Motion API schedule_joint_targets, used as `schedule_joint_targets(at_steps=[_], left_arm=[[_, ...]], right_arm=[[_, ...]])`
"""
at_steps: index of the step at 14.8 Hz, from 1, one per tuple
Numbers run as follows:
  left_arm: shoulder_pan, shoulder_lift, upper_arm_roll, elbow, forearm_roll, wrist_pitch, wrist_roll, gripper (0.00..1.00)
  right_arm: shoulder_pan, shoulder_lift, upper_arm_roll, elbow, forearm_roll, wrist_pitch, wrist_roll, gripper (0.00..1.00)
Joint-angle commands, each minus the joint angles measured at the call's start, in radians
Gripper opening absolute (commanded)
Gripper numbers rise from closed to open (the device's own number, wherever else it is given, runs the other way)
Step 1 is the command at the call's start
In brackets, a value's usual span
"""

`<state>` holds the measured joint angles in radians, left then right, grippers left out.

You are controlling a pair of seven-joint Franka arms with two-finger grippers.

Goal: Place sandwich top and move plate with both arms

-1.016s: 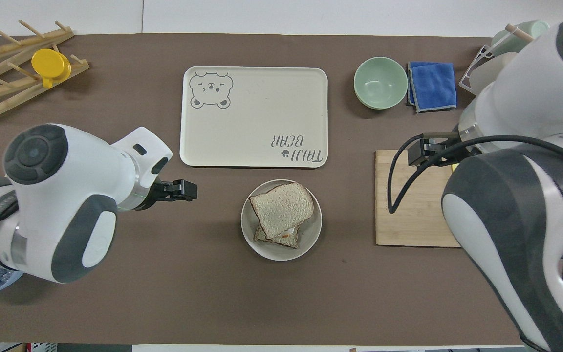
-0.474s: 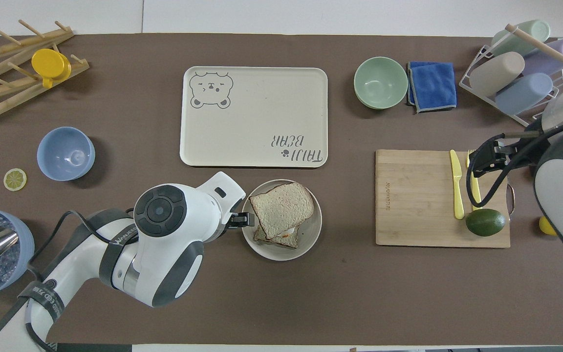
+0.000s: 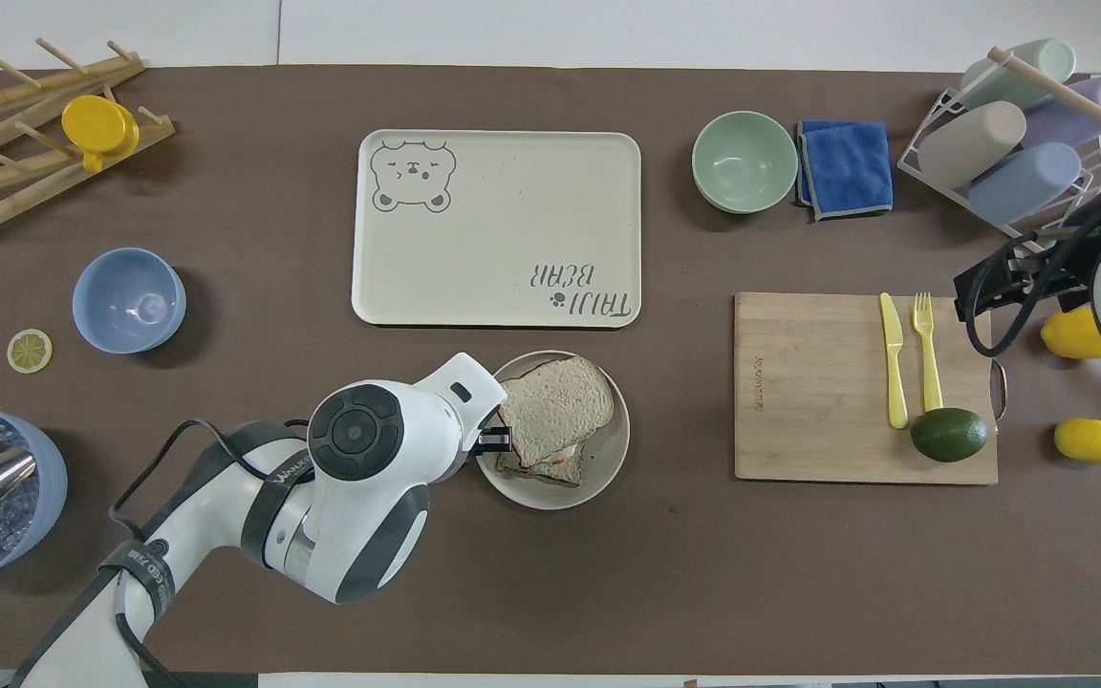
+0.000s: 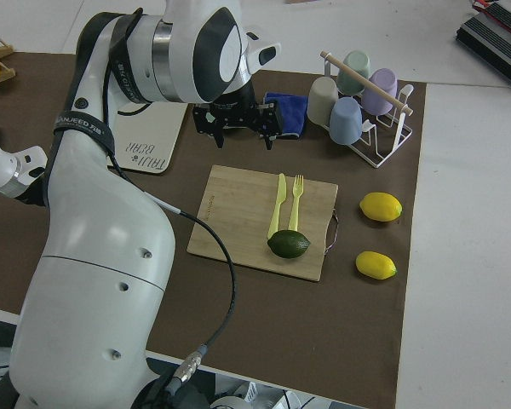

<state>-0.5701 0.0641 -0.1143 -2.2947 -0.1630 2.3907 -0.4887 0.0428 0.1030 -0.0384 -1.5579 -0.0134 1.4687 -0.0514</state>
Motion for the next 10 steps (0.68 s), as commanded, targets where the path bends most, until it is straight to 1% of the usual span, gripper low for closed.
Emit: schedule_joint_targets(at_steps=[1, 5, 8, 9, 10], left_arm=[[-0.019, 0.016, 0.016, -0.012, -0.015, 0.039, 0.041, 0.50], [-0.017, 0.023, 0.015, -0.011, -0.015, 0.051, 0.048, 0.43], [-0.017, 0.028, 0.015, -0.011, -0.015, 0.053, 0.053, 0.41], [-0.017, 0.028, 0.015, -0.011, -0.015, 0.054, 0.053, 0.39], [-0.017, 0.029, 0.015, -0.011, -0.015, 0.057, 0.053, 0.37]], right_arm=[[0.005, -0.041, 0.009, -0.030, 0.030, -0.036, 0.047, 1.00], [0.035, -0.127, 0.009, -0.131, 0.032, -0.031, 0.044, 1.00], [0.051, -0.132, 0.002, -0.139, 0.030, -0.013, 0.036, 1.00], [0.058, -0.131, -0.006, -0.137, 0.029, 0.019, 0.039, 1.00], [0.065, -0.132, -0.008, -0.137, 0.014, 0.025, 0.044, 1.00]])
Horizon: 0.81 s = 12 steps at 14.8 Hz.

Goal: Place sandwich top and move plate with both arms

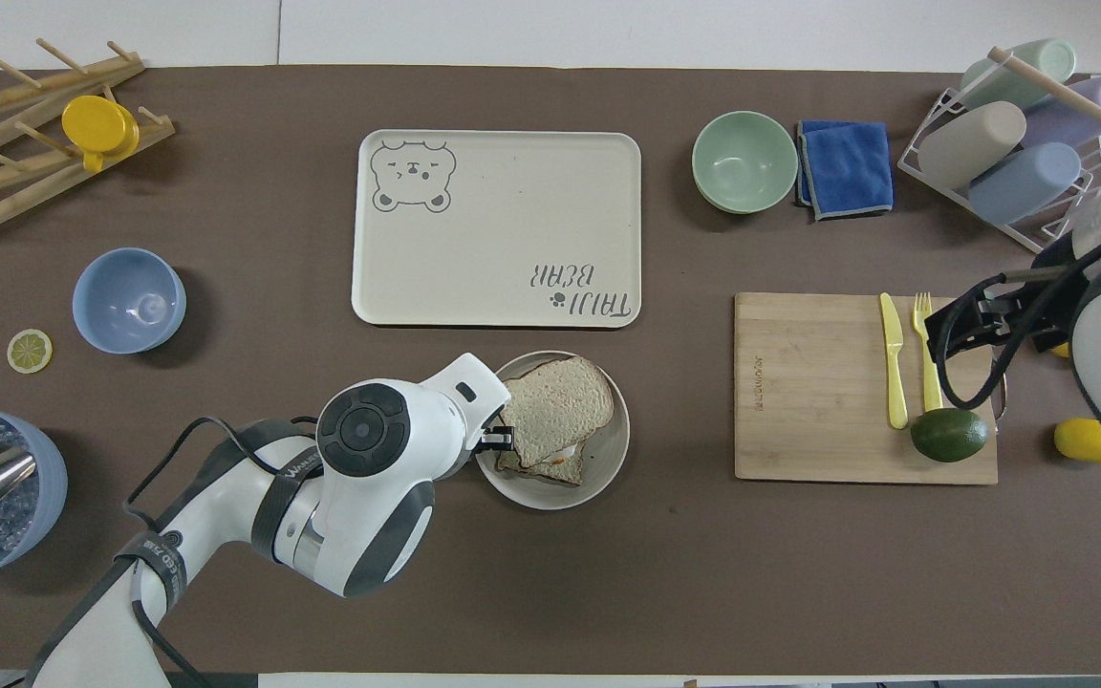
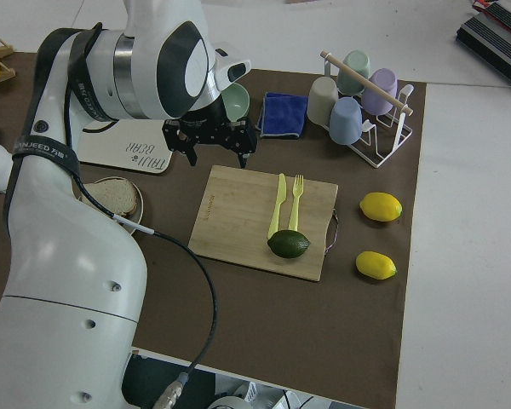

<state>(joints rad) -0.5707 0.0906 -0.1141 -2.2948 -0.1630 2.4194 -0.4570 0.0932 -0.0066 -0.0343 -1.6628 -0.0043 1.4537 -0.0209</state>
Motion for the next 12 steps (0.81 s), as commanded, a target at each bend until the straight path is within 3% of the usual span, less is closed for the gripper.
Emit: schedule_joint_targets(at_steps=[1, 7, 12], left_arm=[[-0.017, 0.006, 0.014, -0.011, -0.015, 0.029, 0.021, 0.34], [-0.017, 0.014, 0.014, -0.011, -0.016, 0.038, 0.021, 0.03], [-0.006, 0.014, 0.014, -0.003, -0.018, 0.027, 0.021, 0.00]], right_arm=[[0.028, -0.021, -0.018, -0.028, -0.012, 0.039, 0.016, 1.00], [0.057, -0.026, -0.067, -0.028, -0.016, 0.002, 0.029, 1.00], [0.004, -0.015, -0.058, -0.020, -0.014, 0.065, 0.010, 1.00]])
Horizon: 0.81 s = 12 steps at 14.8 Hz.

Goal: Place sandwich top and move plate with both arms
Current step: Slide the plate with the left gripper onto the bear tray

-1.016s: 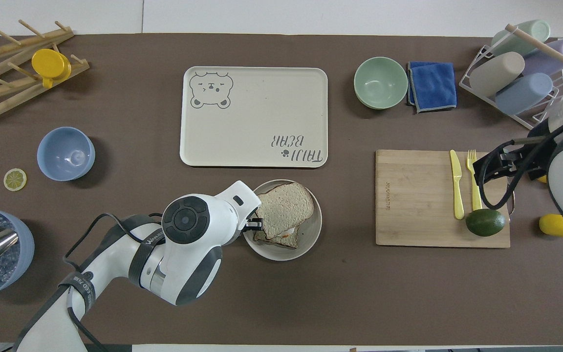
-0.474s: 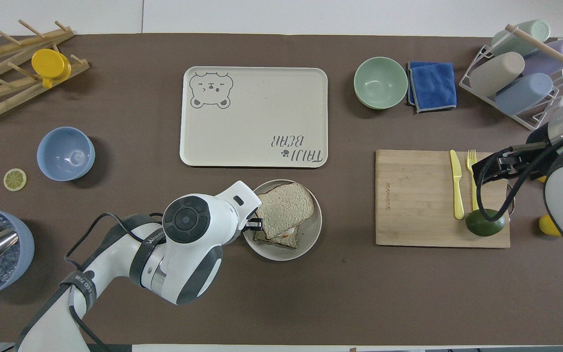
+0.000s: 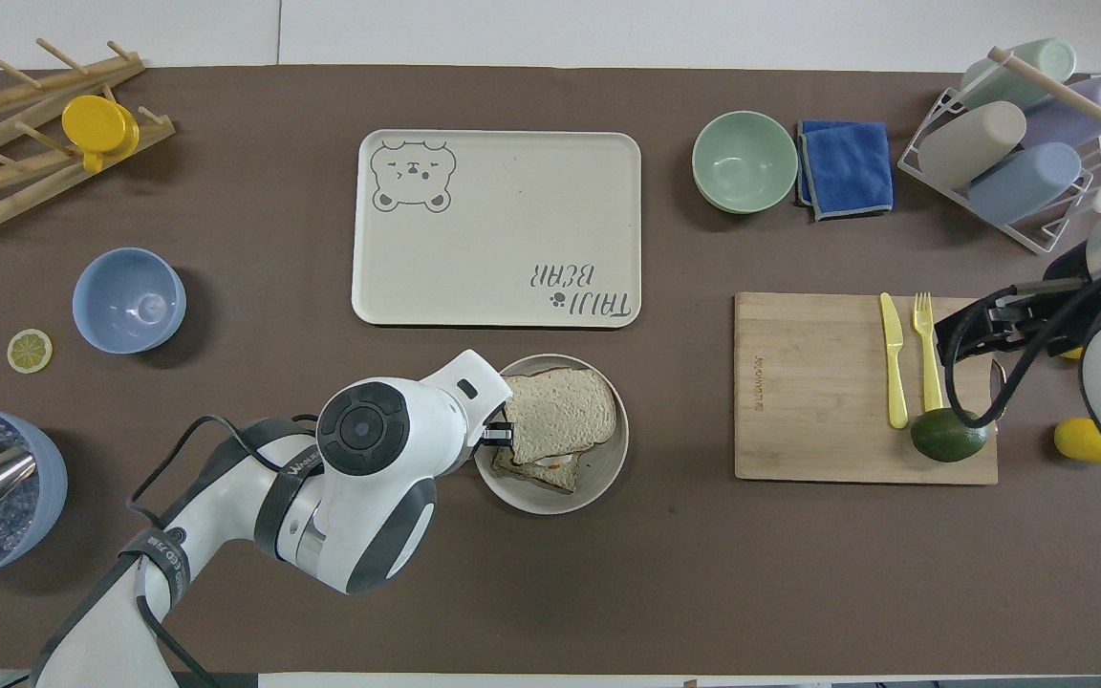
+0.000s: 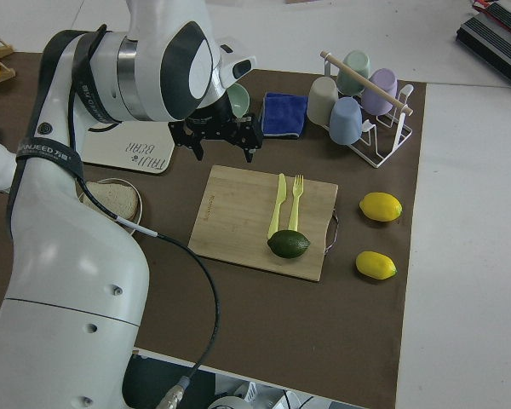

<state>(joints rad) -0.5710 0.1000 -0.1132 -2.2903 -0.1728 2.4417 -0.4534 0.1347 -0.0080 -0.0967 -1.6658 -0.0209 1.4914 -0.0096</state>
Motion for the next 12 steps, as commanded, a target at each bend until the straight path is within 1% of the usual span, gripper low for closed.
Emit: schedule_joint_targets(at_steps=[1, 3, 5, 7, 9, 12], left_arm=[[-0.003, 0.004, 0.014, -0.005, -0.010, 0.002, 0.018, 0.00], [0.017, -0.006, 0.014, 0.014, -0.037, -0.018, 0.019, 0.00], [0.037, -0.017, 0.014, 0.058, -0.051, -0.087, 0.021, 0.00], [0.052, -0.025, 0.015, 0.100, -0.097, -0.148, 0.059, 0.00], [0.074, -0.037, 0.015, 0.112, -0.143, -0.171, 0.116, 0.00], [0.079, -0.040, 0.017, 0.155, -0.180, -0.207, 0.130, 0.00]], right_arm=[[-0.061, -0.013, 0.018, -0.017, 0.003, 0.030, -0.001, 1.00], [-0.079, -0.012, 0.040, -0.015, 0.003, 0.032, 0.000, 1.00], [-0.090, -0.012, 0.057, -0.015, 0.003, 0.032, 0.000, 1.00], [-0.116, -0.012, 0.074, -0.015, 0.003, 0.032, -0.001, 1.00], [-0.121, -0.013, 0.075, -0.015, 0.003, 0.030, -0.001, 1.00], [-0.098, -0.015, 0.055, -0.012, 0.003, 0.020, -0.001, 1.00]])
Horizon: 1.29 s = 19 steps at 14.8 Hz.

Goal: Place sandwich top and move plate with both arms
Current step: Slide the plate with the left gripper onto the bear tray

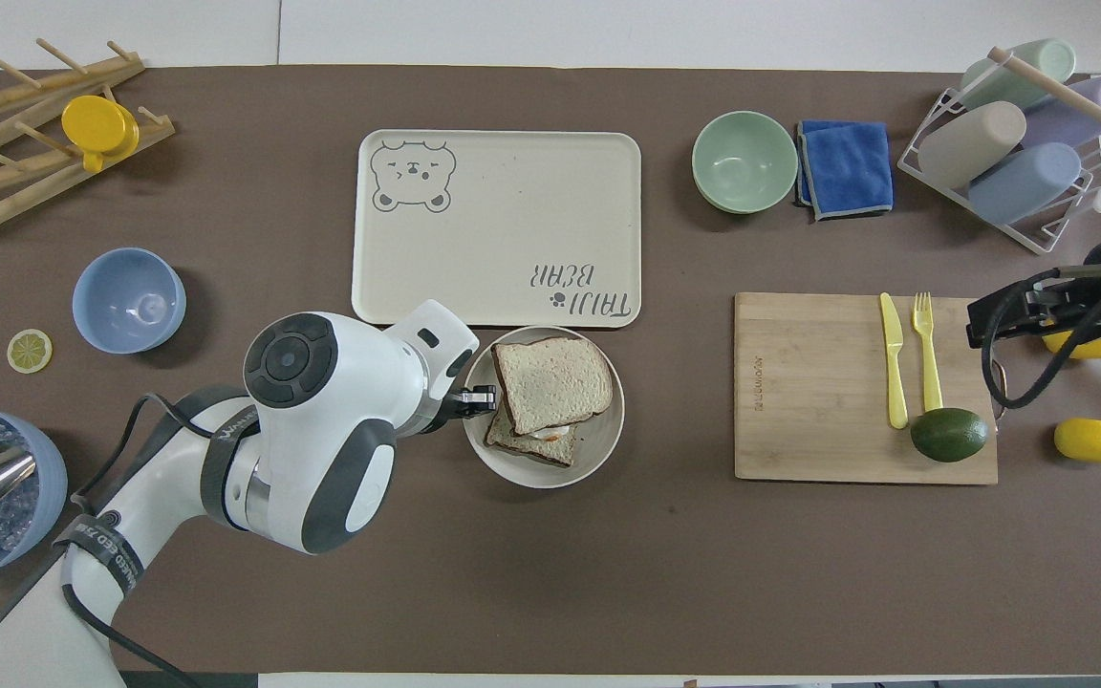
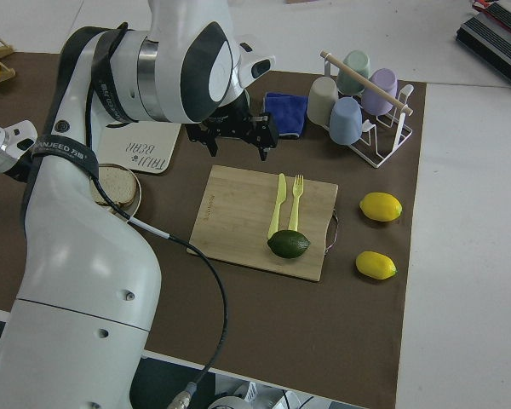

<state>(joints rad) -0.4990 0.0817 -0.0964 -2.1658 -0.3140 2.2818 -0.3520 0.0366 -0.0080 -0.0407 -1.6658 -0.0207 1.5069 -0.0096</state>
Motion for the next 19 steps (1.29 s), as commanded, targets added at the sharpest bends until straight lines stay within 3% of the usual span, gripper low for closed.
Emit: schedule_joint_targets(at_steps=[1, 6, 9, 13, 16, 19], left_arm=[[0.008, -0.014, 0.003, 0.053, -0.051, -0.063, 0.030, 0.00], [0.115, 0.096, 0.003, 0.274, -0.053, -0.146, 0.045, 0.00], [0.137, 0.232, 0.004, 0.458, -0.053, -0.186, 0.050, 0.00], [0.171, 0.393, 0.006, 0.611, -0.048, -0.173, 0.048, 0.00], [0.195, 0.478, 0.009, 0.684, -0.037, -0.150, 0.048, 0.00], [0.198, 0.486, 0.009, 0.681, -0.023, -0.114, 0.050, 0.00]], right_arm=[[0.021, -0.013, -0.017, -0.002, 0.001, 0.003, -0.001, 1.00], [0.009, -0.009, -0.031, 0.001, 0.001, 0.013, -0.003, 1.00], [-0.017, 0.002, -0.025, 0.018, -0.001, 0.013, -0.015, 1.00], [-0.012, 0.010, -0.027, 0.027, -0.001, 0.021, -0.013, 1.00], [-0.014, 0.010, -0.027, 0.027, 0.001, 0.021, -0.015, 1.00], [-0.009, 0.007, -0.027, 0.027, 0.001, 0.018, -0.015, 1.00]])
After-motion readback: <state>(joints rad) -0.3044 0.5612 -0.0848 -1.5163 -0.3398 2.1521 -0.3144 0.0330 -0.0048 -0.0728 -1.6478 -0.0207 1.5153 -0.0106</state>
